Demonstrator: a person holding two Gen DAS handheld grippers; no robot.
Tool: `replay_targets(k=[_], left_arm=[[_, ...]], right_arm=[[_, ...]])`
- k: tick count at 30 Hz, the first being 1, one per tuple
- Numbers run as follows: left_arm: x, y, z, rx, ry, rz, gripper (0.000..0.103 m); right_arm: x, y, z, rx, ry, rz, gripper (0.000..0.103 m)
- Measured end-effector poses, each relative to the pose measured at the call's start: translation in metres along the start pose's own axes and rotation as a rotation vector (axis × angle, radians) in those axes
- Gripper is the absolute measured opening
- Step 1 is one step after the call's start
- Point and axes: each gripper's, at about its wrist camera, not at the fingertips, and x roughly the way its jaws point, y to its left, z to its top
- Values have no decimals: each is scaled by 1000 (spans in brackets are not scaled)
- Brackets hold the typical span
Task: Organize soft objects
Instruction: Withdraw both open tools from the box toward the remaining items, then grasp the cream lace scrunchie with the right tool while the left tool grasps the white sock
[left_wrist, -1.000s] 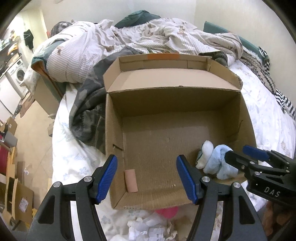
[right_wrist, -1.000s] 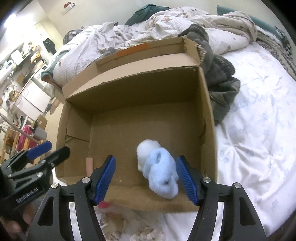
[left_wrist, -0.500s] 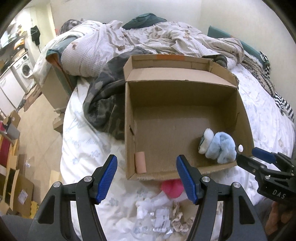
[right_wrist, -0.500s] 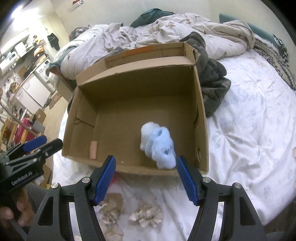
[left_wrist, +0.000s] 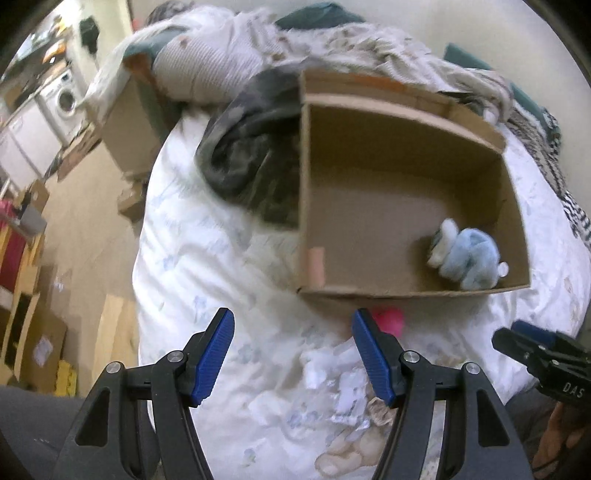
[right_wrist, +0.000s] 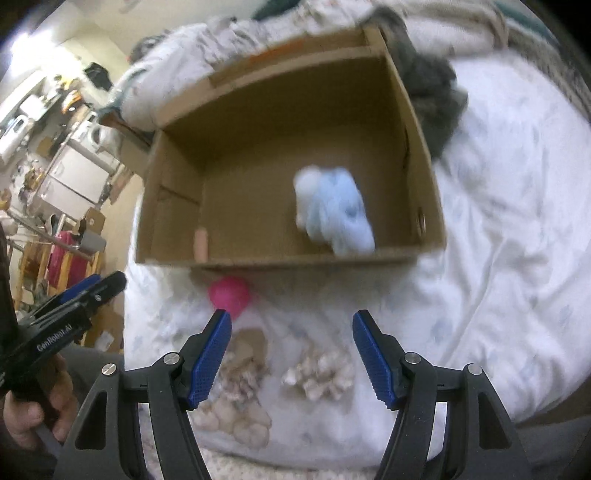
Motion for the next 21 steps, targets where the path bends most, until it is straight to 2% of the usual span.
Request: replay_targets(k=[6,10,15,17,20,21], left_arm=[[25,24,-7,-94,115,0,63],[43,34,-11,-156,191,-1,63],[53,34,-12,-176,224,-10,63],[54,30,-14,-169,230,-12,63],[60,25,-14,-150,257,-26,63],[62,23,-14,-146,263,-29,63]], right_arm=[[33,-19,-8,91,146,-6,72],[56,-17,-13,76,229,-39,72],[81,-6,-19,16,308,-64,71],[87,2,-21,-26,323,-85,60],[90,9,-23,-67,323,-113,34],[89,9,-21,-69,315,-116,32]])
